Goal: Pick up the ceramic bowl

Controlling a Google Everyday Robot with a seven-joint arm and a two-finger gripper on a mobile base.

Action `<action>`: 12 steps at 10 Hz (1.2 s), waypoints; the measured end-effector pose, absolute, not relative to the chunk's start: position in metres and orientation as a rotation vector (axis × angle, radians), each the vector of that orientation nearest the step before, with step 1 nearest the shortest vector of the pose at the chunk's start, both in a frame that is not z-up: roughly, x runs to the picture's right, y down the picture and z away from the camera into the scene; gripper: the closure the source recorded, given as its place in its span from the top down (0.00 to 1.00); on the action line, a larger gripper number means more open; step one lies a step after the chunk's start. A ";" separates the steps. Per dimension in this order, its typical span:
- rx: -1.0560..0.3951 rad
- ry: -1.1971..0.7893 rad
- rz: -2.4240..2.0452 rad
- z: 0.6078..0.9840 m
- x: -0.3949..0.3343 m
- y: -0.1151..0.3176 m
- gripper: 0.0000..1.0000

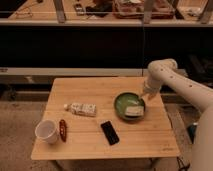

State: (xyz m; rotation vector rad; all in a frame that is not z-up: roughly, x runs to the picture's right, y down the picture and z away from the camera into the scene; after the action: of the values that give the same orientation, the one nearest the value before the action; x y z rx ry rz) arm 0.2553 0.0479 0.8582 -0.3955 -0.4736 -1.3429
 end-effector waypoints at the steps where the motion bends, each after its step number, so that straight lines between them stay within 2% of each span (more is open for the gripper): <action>1: -0.387 -0.503 -1.316 0.860 0.263 0.055 0.45; 7: -0.332 -0.587 -1.239 0.881 0.282 0.085 0.45; 12: -0.223 -0.594 -1.172 0.900 0.288 0.081 0.45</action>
State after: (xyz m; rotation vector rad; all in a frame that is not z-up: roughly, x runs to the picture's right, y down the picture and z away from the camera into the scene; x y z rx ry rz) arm 0.2875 0.0808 0.8998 -0.2228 -0.5944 -1.1724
